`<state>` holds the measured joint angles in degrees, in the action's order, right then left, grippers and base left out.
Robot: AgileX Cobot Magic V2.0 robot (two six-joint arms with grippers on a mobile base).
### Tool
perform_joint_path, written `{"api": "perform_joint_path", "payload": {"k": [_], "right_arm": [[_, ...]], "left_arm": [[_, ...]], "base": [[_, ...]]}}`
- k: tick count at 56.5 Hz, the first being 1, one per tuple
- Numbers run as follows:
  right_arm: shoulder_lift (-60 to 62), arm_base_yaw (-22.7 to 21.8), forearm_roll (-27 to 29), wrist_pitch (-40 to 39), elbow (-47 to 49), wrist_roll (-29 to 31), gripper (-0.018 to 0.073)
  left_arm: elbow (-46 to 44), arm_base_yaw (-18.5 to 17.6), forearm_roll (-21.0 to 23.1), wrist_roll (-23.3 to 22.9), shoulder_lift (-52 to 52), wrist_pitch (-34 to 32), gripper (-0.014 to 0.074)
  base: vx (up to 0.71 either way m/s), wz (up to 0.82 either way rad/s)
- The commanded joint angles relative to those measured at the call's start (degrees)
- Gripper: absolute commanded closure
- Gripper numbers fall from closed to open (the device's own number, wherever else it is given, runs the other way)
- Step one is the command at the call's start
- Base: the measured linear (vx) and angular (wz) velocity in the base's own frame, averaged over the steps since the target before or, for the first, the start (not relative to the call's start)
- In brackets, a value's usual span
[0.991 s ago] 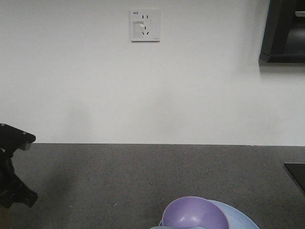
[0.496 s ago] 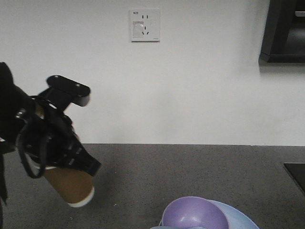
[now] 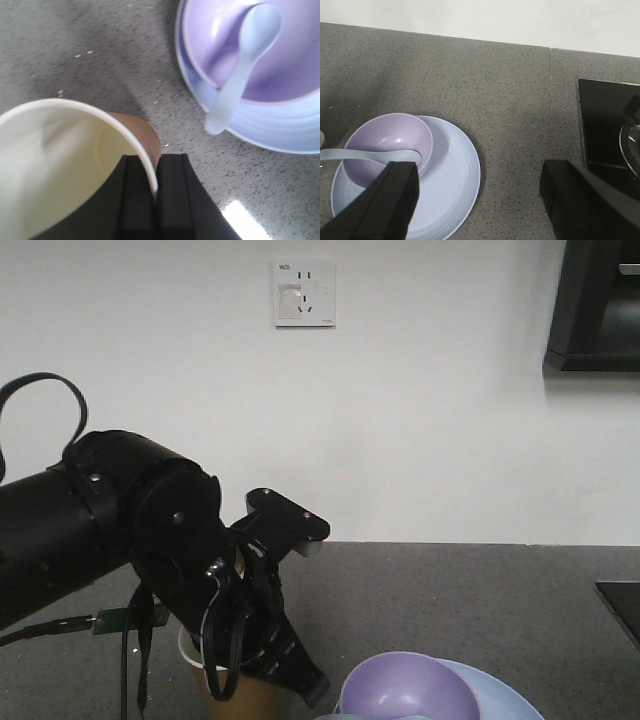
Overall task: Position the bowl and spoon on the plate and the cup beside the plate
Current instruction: 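Carry the cup beside the plate with the left gripper and set it down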
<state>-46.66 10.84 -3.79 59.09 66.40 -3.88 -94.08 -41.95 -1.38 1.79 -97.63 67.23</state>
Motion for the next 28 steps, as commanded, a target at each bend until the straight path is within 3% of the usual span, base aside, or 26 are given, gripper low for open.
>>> {"api": "perform_joint_path", "payload": {"k": [1,28], "right_arm": [[0.08,-0.06,-0.72,-3.72,1.59,0.35,-0.0004],[0.08,-0.06,-0.67,-3.73,1.59,0.35,-0.0004]], "left_arm": [[-1.81,-1.43,0.07,-0.68,1.99,-3.14,0.0600],[-1.81,-2.88,0.31,-0.50,-0.18,-3.87,0.0561]], "base": [[0.00,0.00],[0.00,0.00]]}}
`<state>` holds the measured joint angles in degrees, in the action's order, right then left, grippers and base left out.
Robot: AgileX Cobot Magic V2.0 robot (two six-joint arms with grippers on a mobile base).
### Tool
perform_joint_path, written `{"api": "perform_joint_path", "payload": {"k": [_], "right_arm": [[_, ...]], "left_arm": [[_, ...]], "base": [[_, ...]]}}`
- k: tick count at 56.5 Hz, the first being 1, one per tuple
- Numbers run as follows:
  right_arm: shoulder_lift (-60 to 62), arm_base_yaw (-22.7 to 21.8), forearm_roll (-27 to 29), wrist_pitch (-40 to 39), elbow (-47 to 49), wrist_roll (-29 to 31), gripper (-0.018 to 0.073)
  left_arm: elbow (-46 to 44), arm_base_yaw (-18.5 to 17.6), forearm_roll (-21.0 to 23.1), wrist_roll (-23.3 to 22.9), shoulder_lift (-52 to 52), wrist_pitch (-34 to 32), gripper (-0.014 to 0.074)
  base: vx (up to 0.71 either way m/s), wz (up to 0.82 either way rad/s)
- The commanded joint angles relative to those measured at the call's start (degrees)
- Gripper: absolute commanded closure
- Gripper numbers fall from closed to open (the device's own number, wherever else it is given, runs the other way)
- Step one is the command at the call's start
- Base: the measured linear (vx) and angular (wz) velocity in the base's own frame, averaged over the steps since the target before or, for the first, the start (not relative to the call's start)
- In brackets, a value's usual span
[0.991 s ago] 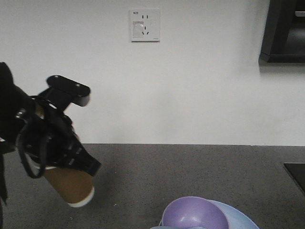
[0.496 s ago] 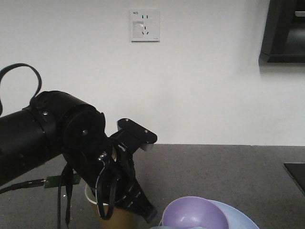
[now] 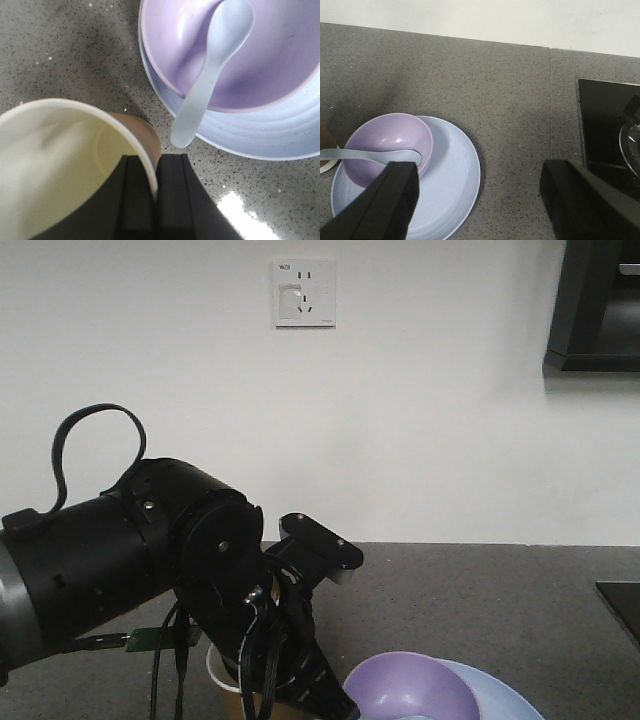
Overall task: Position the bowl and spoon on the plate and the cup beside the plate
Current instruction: 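Carry the cup beside the plate with the left gripper and set it down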
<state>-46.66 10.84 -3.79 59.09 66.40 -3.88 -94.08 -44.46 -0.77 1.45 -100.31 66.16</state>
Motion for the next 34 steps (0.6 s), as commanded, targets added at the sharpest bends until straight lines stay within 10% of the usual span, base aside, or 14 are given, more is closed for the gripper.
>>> {"api": "perform_joint_path", "payload": {"k": [1,34], "right_arm": [[0.08,-0.06,-0.67,-3.73,1.59,0.35,-0.0004],[0.08,-0.06,-0.67,-3.73,1.59,0.29,-0.0004]], "left_arm": [[-1.81,-0.38,-0.31,-0.01,2.50,-2.97,0.0554],[-1.81,-0.38,-0.18,0.02,2.50,-4.98,0.0127]], "base": [[0.00,0.00],[0.00,0.00]]}}
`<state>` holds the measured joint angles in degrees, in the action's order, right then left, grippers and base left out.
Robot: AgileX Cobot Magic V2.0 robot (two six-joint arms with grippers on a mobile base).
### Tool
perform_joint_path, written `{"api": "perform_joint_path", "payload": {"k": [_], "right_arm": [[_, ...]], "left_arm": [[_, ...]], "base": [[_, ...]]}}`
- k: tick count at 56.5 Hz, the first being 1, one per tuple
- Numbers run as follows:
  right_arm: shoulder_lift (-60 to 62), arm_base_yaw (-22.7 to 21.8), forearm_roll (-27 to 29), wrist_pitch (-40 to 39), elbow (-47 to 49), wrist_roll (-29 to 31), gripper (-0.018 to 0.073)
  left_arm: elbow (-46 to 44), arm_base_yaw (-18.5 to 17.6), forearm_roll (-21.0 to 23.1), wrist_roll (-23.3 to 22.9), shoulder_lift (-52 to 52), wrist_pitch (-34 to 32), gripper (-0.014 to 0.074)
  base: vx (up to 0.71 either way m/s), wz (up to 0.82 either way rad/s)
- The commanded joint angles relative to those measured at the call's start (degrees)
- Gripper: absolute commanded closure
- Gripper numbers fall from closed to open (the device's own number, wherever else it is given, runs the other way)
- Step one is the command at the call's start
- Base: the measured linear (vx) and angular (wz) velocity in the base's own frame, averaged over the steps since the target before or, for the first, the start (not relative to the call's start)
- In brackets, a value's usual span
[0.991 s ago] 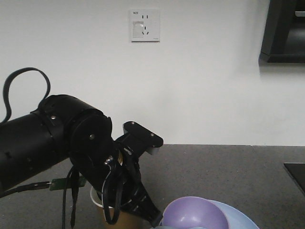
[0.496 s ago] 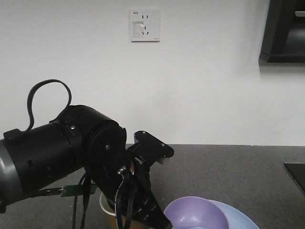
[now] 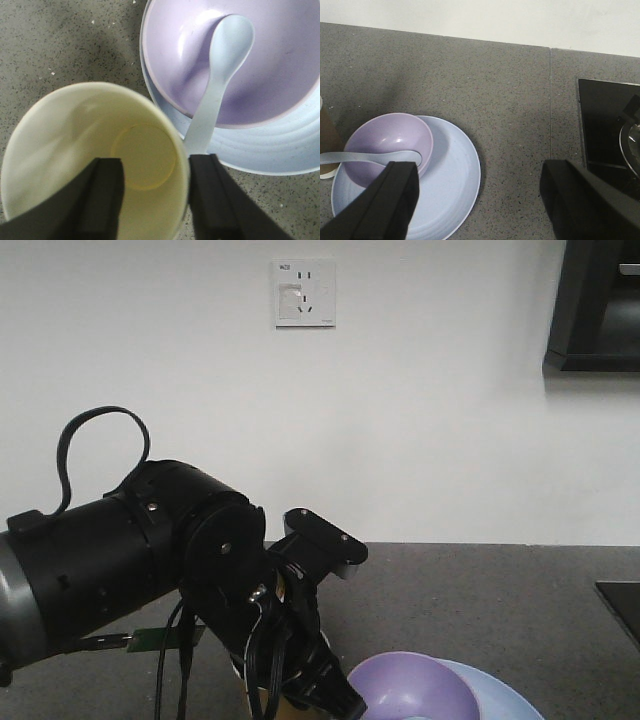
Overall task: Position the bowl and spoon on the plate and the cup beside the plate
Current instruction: 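Carry the cup beside the plate with the left gripper and set it down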
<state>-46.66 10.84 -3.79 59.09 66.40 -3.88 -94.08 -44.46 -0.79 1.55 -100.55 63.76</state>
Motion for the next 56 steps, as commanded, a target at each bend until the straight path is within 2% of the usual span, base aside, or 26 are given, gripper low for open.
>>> {"api": "perform_joint_path", "payload": {"k": [1,29,45,56], "right_arm": [[0.08,-0.06,-0.67,-3.73,1.59,0.29,-0.0004],[0.08,-0.06,-0.67,-3.73,1.59,-0.03,-0.0004],[0.08,-0.06,-0.67,-3.43,1.59,-0.09,-0.0004],[0.08,-0.06,-0.67,-2.71,1.59,-0.09,-0.0004]], "left_arm": [[-1.81,-0.38,-0.22,-0.08,2.74,-2.57,0.0127],[-2.71,-0.38,-1.36,-0.15,3.76,-3.77,0.0127],[-9.81,-0.38,-1.51,-0.14,3.99,-0.38,0.0127],[-15.68,-0.38,-3.17,-0.14,4.06,2.60,0.0127]], "base": [[0.00,0.00],[0.00,0.00],[0.00,0.00],[0.00,0.00]]}}
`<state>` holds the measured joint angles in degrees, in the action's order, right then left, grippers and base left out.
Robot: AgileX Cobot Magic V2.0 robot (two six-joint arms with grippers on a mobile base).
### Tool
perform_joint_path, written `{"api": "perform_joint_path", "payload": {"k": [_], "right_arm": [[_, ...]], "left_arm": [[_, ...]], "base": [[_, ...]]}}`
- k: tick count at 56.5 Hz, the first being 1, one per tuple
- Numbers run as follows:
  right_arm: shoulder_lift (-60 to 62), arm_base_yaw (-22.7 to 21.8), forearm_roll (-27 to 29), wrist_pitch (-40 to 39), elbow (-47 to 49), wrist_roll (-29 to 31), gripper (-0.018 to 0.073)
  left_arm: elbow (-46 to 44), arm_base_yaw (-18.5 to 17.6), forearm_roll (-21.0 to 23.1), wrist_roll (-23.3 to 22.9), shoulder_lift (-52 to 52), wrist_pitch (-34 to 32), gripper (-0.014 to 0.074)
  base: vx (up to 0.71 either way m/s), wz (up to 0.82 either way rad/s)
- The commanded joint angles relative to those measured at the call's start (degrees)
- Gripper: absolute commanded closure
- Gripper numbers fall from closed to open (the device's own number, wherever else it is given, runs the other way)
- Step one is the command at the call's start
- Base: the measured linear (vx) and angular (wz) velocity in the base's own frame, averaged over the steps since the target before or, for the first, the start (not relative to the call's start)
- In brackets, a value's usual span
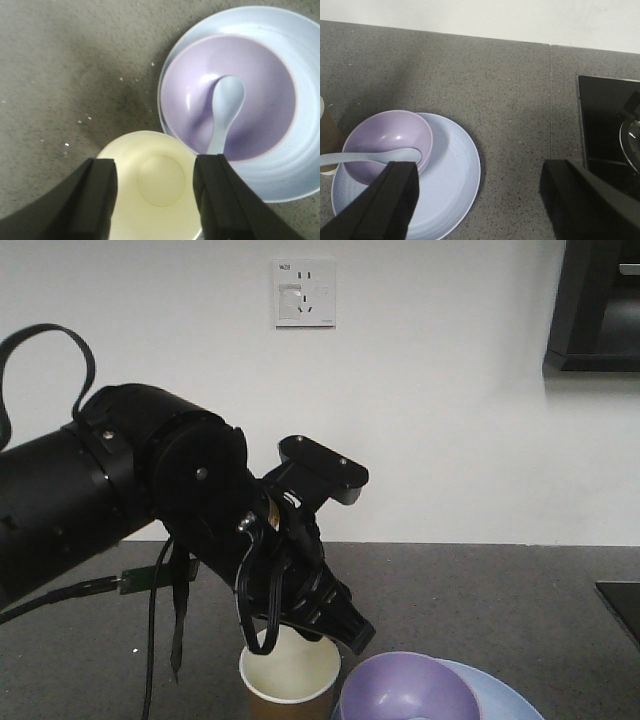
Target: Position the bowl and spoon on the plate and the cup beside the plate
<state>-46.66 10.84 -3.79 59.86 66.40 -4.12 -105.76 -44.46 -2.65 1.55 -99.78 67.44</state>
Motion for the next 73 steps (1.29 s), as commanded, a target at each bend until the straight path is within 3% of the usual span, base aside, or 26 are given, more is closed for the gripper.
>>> {"api": "perform_joint_path", "payload": {"k": [1,8,14,22,27,35,49,55,64,73], "right_arm": [[0.08,-0.06,-0.67,-3.47,1.59,0.15,-0.0004],[0.08,-0.06,-0.67,-3.96,1.59,0.15,-0.0004],[0.14,-0.06,-0.67,-5.03,1.59,0.21,-0.0002],[1.27,-0.06,-0.23,-7.21,1.59,2.17,0.0073],[2.76,-0.06,0.95,-7.22,1.54,4.87,0.0223],[8.21,-0.06,3.31,-9.95,-1.96,8.46,0.0575],[24.85,-0.06,5.80,-24.28,-19.58,9.63,0.0574],[31.55,-0.06,5.54,-27.69,-25.26,9.63,0.0572],[36.48,-0.06,5.14,-31.50,-29.97,9.63,0.0572],[37.06,-0.06,5.42,-30.47,-30.61,9.63,0.0571]], "left_arm": [[-4.75,-0.38,-1.52,-0.14,3.29,-0.76,0.0128],[-7.98,-0.38,-2.63,-0.14,4.36,0.12,0.0138],[-8.86,-0.38,-2.83,-0.14,7.31,-0.80,0.0199],[-8.64,-0.38,-5.30,-0.14,12.23,-2.08,0.0426],[-5.79,-0.38,-5.44,-0.14,16.23,-3.76,0.0608],[10.06,-0.38,-5.67,-1.55,27.17,-11.18,0.0603],[45.59,-0.38,-6.45,-8.62,49.86,-33.90,0.0603],[56.51,-0.38,-6.35,-11.91,58.34,-39.78,0.0603],[64.29,-0.38,-6.35,-13.34,65.68,-44.24,0.0603],[65.38,-0.38,-6.32,-13.34,67.70,-43.30,0.0603]], "base": [[0.00,0.00],[0.00,0.00],[0.00,0.00],[0.00,0.00],[0.00,0.00],[0.00,0.00],[0.00,0.00],[0.00,0.00],[0.00,0.00],[0.00,0.00]]}}
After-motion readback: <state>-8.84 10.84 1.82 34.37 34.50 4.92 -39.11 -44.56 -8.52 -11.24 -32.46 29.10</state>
